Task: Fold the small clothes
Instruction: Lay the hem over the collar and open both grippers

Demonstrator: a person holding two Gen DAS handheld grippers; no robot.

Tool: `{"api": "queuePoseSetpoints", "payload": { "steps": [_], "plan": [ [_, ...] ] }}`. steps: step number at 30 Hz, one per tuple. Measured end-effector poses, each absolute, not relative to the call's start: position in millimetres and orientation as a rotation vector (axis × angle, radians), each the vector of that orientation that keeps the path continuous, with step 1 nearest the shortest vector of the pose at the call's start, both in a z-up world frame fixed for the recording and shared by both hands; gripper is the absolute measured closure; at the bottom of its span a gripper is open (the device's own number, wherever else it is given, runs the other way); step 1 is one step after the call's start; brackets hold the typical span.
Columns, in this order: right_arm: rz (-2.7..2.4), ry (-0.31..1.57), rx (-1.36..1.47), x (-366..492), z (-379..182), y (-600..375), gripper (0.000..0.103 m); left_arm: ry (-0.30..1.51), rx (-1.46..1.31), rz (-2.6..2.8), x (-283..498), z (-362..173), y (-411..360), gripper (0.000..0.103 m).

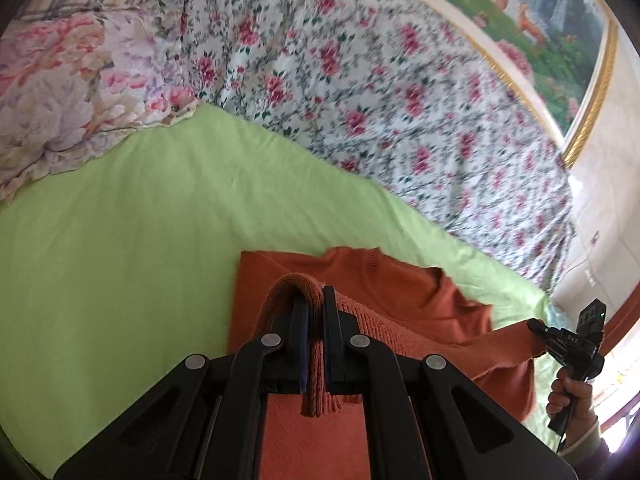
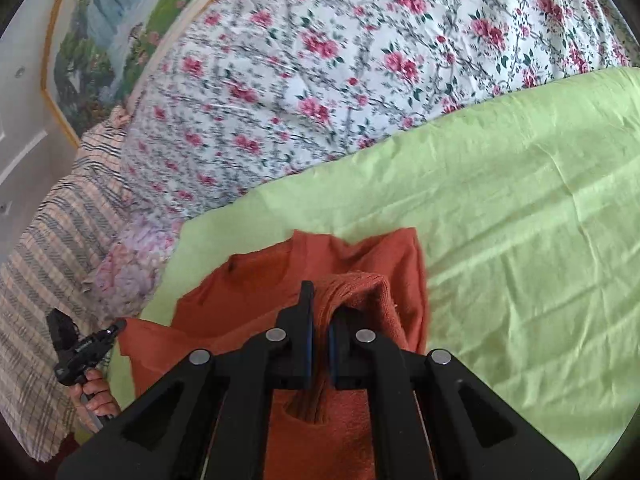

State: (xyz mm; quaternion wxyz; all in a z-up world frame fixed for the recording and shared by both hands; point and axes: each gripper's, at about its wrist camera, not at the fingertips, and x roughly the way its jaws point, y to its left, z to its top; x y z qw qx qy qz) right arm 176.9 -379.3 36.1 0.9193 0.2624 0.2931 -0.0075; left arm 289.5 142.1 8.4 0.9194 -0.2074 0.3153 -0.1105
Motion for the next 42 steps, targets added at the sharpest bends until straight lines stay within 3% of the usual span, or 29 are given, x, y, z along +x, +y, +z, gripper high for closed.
{"api": "queuePoseSetpoints", "payload": {
  "steps": [10,11,15,19,25,32,34,37,42],
  "plan": [
    [-0.101,0.76,0.588,214,-19,-396,0.094,0.813,-0.469,-0.195,337,-47,147,0.097],
    [-0.1,0.757,0.599,212,-18,-397,0.092,0.817,-0.485,-0.209,333,-49,148,0.095],
    [-0.104,0.696,0.558,184,1,-383,0.063,0.835,-0.456,-0.298,295,-44,129,0.084],
    [0.048,0.707,0.384,168,11,-329,0.062,0.888,-0.314,-0.419,261,-47,73,0.071],
    [0.204,0.994,0.084,208,-35,-259,0.062,0.966,-0.075,-0.419,286,-60,12,0.071],
    [-0.115,0.847,0.241,251,-12,-333,0.062,0.946,-0.174,-0.185,383,-38,61,0.077],
    [-0.183,0.788,0.313,248,0,-354,0.062,0.894,-0.242,-0.13,393,-20,82,0.074],
    [-0.162,0.749,0.364,230,11,-358,0.062,0.841,-0.321,-0.15,382,-5,99,0.063],
    [-0.109,0.771,0.392,187,-4,-339,0.062,0.846,-0.351,-0.2,326,-12,98,0.062]
  ]
}}
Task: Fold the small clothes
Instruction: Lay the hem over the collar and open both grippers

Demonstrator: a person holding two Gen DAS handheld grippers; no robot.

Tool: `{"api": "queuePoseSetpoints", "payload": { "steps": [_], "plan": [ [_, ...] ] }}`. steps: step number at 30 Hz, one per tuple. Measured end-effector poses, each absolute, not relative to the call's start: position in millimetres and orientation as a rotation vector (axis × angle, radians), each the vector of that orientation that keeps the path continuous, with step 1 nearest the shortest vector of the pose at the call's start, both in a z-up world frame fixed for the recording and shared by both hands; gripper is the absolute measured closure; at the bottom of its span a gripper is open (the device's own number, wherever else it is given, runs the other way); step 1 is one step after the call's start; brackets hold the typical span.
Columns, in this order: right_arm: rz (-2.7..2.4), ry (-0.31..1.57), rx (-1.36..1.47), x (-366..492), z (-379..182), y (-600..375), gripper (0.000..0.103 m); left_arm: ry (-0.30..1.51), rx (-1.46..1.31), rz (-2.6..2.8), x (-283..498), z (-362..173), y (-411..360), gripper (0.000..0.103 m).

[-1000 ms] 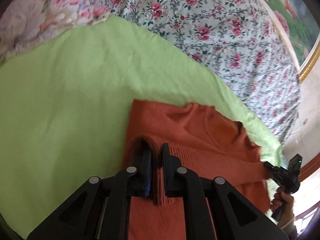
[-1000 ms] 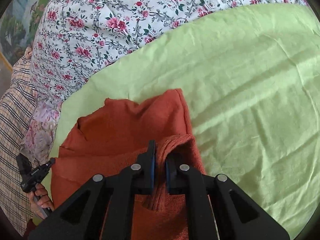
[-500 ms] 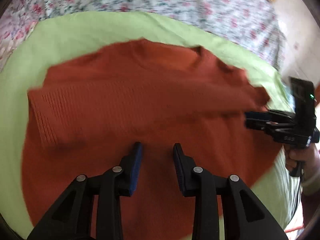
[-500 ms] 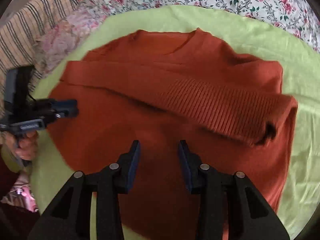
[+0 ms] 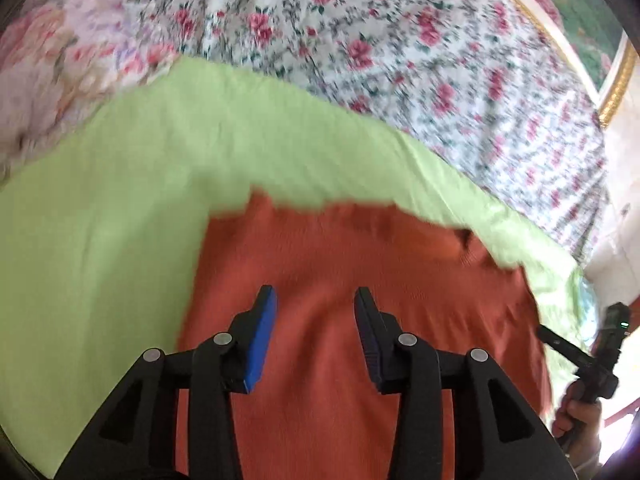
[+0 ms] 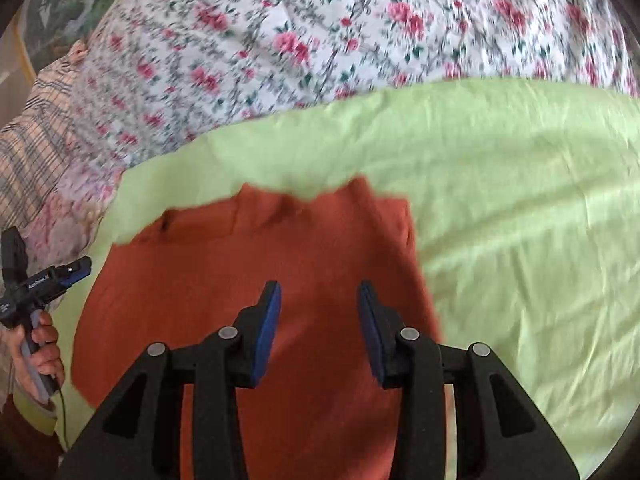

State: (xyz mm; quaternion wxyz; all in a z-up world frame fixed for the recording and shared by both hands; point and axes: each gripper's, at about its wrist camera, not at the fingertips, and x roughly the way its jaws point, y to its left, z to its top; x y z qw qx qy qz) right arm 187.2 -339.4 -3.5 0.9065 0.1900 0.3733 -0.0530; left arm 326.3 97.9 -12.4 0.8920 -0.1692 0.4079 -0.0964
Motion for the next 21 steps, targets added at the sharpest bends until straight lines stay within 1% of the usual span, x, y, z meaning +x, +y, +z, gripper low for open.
{"api": "queuePoseSetpoints", "payload": {
  "steps": [8,11,12,13,14,16,20,21],
  "plan": [
    [-0.124,0.766,0.459,121,-34,-319,0.062,0.892,-0.473,-0.262,202,-44,98,0.062],
    [-0.175,0.781,0.451,96,-38,-318,0.062,0.899,-0.509,-0.256,170,-47,101,0.056],
    [-0.181,0.777,0.455,92,-38,-319,0.062,0.902,-0.516,-0.252,161,-48,102,0.053],
    [-0.18,0.764,0.47,84,-36,-319,0.062,0.908,-0.53,-0.247,153,-50,103,0.047],
    [-0.183,0.759,0.476,80,-34,-319,0.062,0.913,-0.542,-0.246,149,-52,105,0.044],
    [-0.193,0.751,0.477,75,-28,-317,0.062,0.924,-0.58,-0.242,139,-59,109,0.043],
    [-0.169,0.715,0.491,64,-15,-309,0.058,0.944,-0.655,-0.233,135,-69,114,0.041],
    [-0.163,0.709,0.492,62,-14,-306,0.057,0.944,-0.67,-0.228,134,-71,115,0.039]
  ]
}}
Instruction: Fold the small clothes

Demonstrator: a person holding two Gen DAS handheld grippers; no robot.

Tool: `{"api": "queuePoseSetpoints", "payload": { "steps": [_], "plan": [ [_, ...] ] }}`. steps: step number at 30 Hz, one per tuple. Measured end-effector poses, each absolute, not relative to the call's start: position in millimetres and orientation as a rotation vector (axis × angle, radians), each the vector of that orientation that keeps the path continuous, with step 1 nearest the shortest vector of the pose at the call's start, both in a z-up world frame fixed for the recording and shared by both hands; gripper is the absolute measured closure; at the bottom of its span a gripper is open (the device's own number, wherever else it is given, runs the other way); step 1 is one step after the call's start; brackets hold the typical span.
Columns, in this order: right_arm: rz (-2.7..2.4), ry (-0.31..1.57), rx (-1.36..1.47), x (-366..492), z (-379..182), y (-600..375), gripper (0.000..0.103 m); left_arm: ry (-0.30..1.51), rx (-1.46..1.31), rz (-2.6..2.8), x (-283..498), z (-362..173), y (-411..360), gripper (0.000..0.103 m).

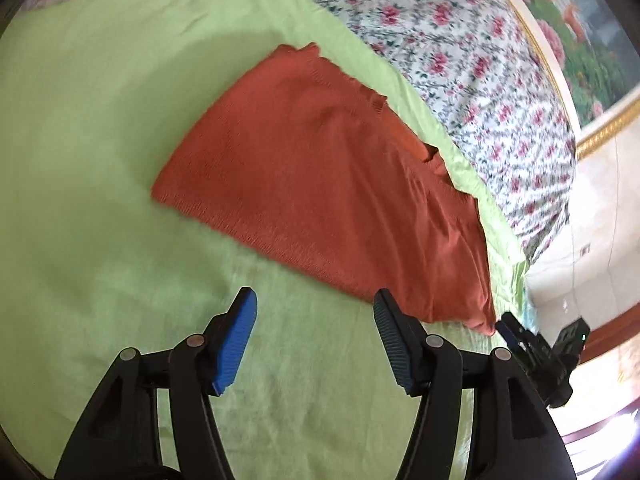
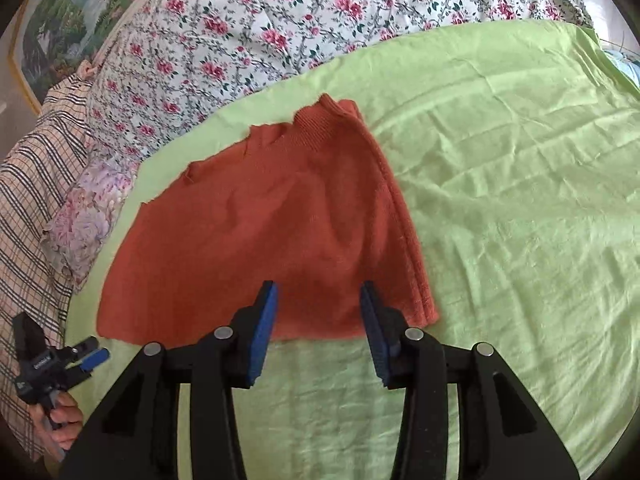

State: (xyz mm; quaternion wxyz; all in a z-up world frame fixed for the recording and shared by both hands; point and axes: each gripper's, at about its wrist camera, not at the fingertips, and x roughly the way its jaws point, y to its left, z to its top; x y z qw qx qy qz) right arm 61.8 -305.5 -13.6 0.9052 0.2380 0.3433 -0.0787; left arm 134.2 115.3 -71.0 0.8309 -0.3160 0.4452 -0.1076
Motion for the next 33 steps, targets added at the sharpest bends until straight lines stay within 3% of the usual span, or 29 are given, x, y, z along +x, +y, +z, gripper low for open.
{"api": "queuePoseSetpoints", "payload": {
  "steps": [10,17,20,21,22,24,33],
  "plan": [
    [-0.084,0.721,0.499,52,-13,-275,0.055,0.884,-0.792,-0.107,162,-86,130,0.031],
    [-0.055,0.73,0.51,57,-16,-268,0.054,0.825,-0.766,-0.019,191,-86,130,0.031],
    [-0.036,0.732,0.536,61,-19,-270,0.054,0.813,-0.724,0.026,201,-84,126,0.036],
    [-0.031,0.734,0.537,63,-19,-270,0.054,0.812,-0.714,0.035,204,-83,125,0.047],
    [-0.027,0.734,0.538,65,-19,-271,0.054,0.811,-0.704,0.039,207,-83,124,0.071],
    [-0.018,0.734,0.545,68,-20,-273,0.054,0.824,-0.716,0.006,213,-83,124,0.091],
    [0.061,0.714,0.642,89,-13,-298,0.054,0.714,-0.439,-0.133,215,-12,41,0.096]
  ]
}}
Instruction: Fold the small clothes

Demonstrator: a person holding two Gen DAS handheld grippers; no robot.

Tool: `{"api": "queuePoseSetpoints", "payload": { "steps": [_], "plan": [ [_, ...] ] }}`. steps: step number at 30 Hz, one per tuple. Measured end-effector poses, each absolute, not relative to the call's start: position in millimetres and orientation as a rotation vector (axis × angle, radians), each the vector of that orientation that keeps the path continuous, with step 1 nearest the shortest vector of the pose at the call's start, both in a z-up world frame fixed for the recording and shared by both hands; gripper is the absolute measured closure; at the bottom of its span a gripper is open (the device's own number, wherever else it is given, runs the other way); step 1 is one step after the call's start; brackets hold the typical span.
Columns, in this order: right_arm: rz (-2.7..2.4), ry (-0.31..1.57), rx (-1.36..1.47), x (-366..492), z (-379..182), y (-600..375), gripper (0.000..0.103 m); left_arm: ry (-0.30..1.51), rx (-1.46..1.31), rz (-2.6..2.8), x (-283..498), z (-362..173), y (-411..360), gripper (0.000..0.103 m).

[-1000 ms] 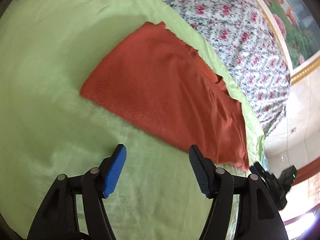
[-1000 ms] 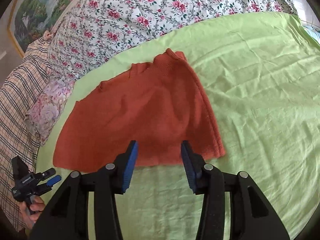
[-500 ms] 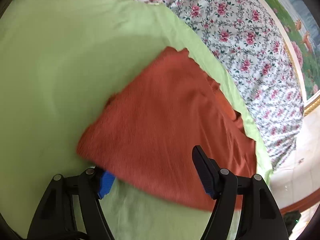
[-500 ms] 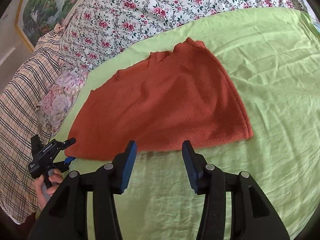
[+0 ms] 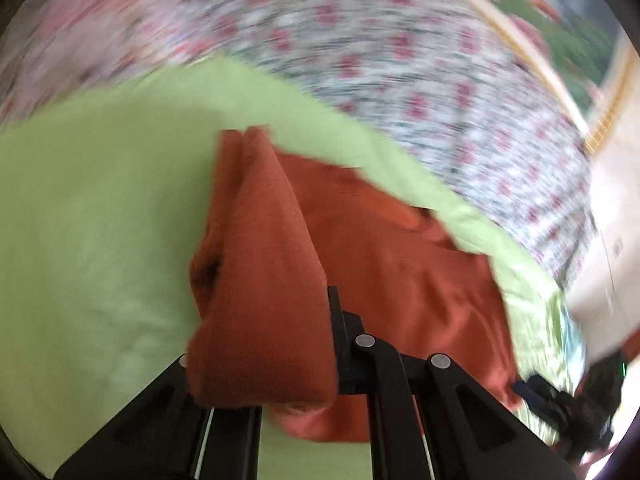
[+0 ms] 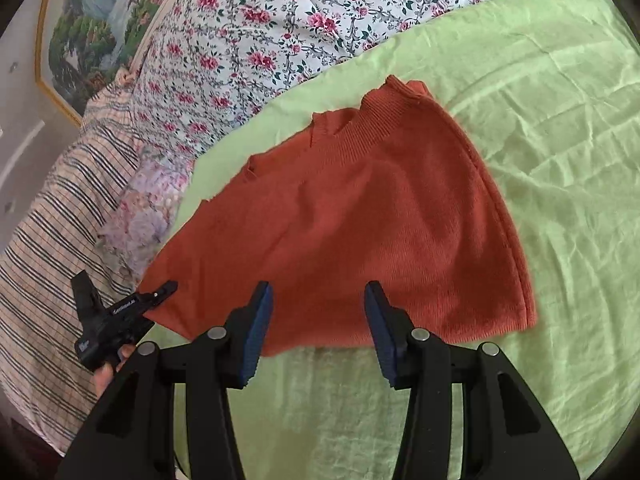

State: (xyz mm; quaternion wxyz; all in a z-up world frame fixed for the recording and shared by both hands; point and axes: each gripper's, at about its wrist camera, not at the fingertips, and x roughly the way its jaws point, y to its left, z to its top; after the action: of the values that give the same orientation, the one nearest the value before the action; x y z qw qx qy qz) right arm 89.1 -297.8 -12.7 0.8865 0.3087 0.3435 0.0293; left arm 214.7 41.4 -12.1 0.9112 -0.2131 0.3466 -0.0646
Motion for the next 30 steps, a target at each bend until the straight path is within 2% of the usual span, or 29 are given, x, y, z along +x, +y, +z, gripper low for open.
{"api": "queuePoseSetpoints", "payload": {
  "steps": [4,8,10,15,22,23,24,25,27,30],
  "plan": [
    [0.11,0.735,0.664,109,-9,-310,0.054,0.699,-0.297,-0.242,219,-3,-25,0.096],
    [0.166,0.77,0.703,134,-11,-317,0.054,0.754,-0.199,-0.29,227,-28,-65,0.096],
    [0.193,0.8,0.699,153,-13,-315,0.05,0.782,-0.15,-0.303,229,-42,-80,0.095],
    [0.301,0.871,0.684,211,-20,-297,0.031,0.775,-0.053,-0.298,228,-54,-99,0.095],
    [0.385,0.97,0.637,289,-32,-257,0.03,0.766,0.038,-0.287,224,-49,-107,0.095],
    [0.379,0.979,0.605,295,-32,-251,0.038,0.759,0.053,-0.288,222,-46,-110,0.095],
    [0.358,0.993,0.553,299,-31,-246,0.07,0.747,0.069,-0.293,220,-41,-113,0.095],
    [0.337,1.0,0.515,299,-27,-246,0.081,0.739,0.075,-0.307,218,-36,-116,0.095],
    [0.356,0.964,0.495,293,-14,-251,0.086,0.714,0.073,-0.342,214,-24,-124,0.095],
    [0.345,0.886,0.432,269,15,-272,0.087,0.709,0.038,-0.425,215,-11,-143,0.095]
  ]
}}
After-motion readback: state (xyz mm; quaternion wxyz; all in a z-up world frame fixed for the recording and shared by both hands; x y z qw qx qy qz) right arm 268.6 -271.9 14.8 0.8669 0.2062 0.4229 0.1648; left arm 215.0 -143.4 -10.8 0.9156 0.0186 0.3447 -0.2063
